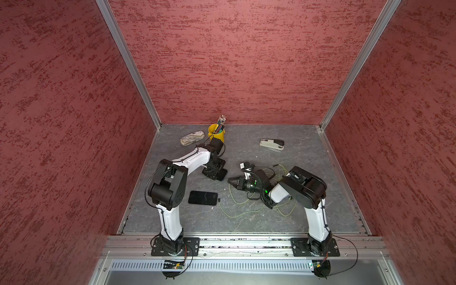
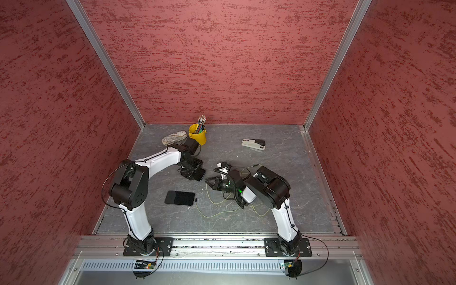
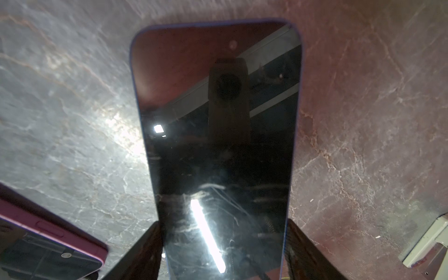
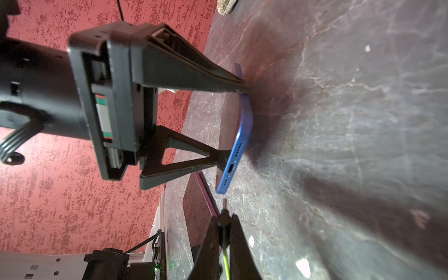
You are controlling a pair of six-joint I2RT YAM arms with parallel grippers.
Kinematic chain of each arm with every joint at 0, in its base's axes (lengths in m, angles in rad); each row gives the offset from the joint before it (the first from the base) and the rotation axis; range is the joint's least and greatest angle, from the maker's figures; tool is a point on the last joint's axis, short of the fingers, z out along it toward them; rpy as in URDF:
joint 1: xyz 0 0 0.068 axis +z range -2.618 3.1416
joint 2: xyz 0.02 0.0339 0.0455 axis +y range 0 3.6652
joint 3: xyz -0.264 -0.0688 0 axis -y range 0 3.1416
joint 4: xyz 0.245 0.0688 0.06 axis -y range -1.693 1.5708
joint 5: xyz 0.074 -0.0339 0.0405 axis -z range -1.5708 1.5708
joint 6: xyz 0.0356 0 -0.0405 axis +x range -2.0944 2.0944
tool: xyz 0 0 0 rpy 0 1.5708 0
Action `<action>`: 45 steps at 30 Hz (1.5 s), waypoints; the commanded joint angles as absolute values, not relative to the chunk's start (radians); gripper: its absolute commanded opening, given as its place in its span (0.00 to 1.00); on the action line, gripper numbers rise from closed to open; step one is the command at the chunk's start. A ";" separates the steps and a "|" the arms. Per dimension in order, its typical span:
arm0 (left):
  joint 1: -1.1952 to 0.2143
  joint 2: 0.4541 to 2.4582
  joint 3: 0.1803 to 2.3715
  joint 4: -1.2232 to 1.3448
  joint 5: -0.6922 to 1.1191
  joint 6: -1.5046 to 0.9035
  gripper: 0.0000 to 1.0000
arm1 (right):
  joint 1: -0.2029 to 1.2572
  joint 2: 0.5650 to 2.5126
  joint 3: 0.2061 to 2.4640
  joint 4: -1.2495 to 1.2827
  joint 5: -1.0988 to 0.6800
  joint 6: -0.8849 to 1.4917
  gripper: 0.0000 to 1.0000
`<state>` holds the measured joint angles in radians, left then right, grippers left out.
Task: Plug wired earphones into phones
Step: Pick up the phone at the center of the board, then insert the wired earphone into the phone.
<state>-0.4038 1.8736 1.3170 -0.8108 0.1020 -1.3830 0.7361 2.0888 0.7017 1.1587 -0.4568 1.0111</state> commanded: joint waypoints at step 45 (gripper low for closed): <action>-0.442 1.778 1.223 -0.735 0.127 -1.440 0.66 | 0.727 2.166 0.695 1.298 -0.476 1.075 0.00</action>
